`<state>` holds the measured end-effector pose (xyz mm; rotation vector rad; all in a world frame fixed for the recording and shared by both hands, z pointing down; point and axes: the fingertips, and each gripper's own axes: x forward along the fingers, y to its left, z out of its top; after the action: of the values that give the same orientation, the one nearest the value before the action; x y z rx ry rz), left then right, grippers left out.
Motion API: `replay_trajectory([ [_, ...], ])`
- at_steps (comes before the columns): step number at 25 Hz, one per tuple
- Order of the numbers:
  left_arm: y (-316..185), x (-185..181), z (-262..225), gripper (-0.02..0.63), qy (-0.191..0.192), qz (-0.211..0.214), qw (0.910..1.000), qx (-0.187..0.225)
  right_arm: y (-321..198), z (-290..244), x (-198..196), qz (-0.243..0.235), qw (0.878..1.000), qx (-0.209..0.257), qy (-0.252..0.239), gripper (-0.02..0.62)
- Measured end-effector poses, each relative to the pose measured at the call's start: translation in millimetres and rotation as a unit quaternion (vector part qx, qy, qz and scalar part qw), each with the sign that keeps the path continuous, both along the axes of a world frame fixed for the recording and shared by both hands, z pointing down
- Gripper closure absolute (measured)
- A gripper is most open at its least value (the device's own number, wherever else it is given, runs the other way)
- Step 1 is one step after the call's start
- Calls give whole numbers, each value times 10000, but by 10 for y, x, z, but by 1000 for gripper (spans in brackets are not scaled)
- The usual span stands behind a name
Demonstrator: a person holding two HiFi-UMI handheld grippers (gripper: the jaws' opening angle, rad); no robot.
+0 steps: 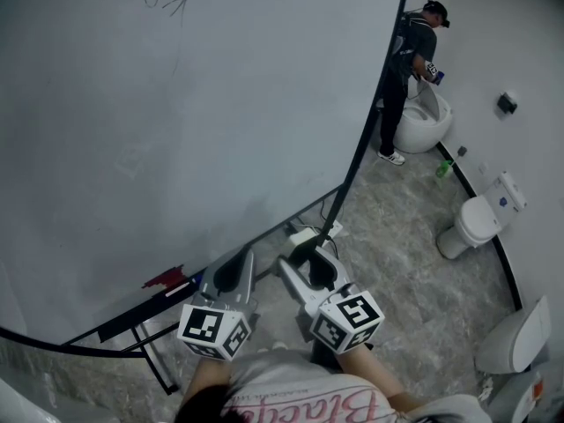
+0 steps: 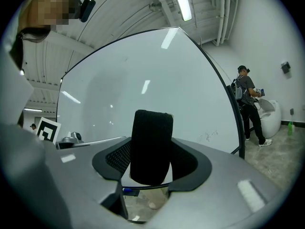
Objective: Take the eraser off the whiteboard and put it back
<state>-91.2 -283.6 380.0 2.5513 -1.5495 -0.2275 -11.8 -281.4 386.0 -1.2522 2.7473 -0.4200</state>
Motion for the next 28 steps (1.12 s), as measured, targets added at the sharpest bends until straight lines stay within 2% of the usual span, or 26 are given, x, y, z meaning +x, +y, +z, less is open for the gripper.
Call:
replay_trajectory([
  [14, 16, -18, -13, 606, 13, -51, 10000, 23, -49, 10, 34, 66, 10000, -15, 4, 359],
  [22, 3, -116, -25, 607, -8, -132, 9999, 30, -452, -62, -41, 221, 9991, 274, 250, 358],
  [28, 8, -142, -11, 607, -16, -192, 9998, 0, -846, -14, -118, 268, 9993, 150, 229, 357],
])
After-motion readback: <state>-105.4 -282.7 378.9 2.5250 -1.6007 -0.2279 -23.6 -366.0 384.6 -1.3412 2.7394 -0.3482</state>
